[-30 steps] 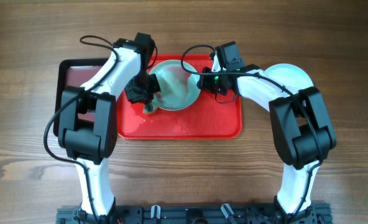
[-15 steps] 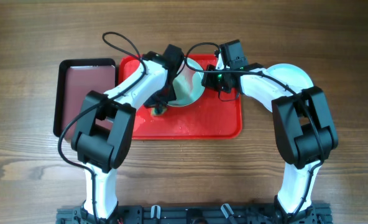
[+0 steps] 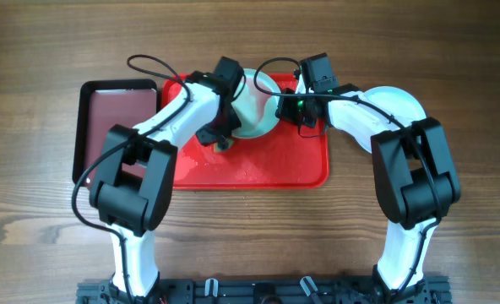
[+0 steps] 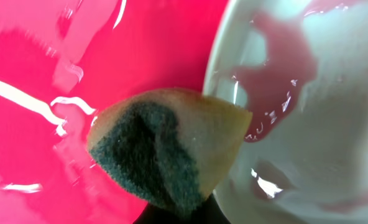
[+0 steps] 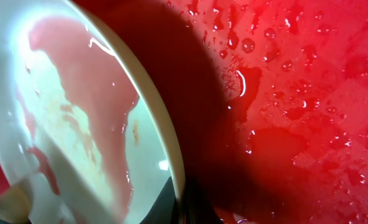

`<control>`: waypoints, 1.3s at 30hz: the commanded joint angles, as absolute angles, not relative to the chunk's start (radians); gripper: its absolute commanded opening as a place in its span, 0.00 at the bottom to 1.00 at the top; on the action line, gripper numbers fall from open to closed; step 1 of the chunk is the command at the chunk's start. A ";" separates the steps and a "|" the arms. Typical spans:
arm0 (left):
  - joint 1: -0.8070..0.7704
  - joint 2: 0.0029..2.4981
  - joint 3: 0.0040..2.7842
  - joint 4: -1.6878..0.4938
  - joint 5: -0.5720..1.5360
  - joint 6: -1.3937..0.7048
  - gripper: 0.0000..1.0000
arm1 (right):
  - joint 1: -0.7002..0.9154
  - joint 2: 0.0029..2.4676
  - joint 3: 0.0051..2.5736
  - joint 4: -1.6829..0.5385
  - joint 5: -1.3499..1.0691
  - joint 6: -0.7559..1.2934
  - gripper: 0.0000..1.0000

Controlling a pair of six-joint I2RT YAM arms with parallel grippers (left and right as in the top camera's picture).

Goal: Clean dirty plates on tray and stack at the side
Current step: 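Scrub the blue plate rim area, then lift the sponge left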

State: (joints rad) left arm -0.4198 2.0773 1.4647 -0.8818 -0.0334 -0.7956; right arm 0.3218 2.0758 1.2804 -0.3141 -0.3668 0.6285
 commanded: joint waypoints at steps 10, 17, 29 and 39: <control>-0.387 2.005 1.473 -0.620 0.283 -0.856 0.04 | 0.361 2.110 1.262 -0.339 -0.450 0.628 0.04; -0.325 1.940 1.473 -0.567 0.283 -0.852 0.04 | 0.361 2.110 1.262 -0.341 -0.450 0.620 0.04; -0.189 1.917 1.473 -0.566 0.276 -0.760 0.04 | 0.361 2.110 1.262 -0.355 -0.474 0.601 0.04; -0.145 1.917 1.473 -0.804 0.008 -0.527 0.04 | 0.371 2.112 1.262 -0.350 -0.445 0.581 0.48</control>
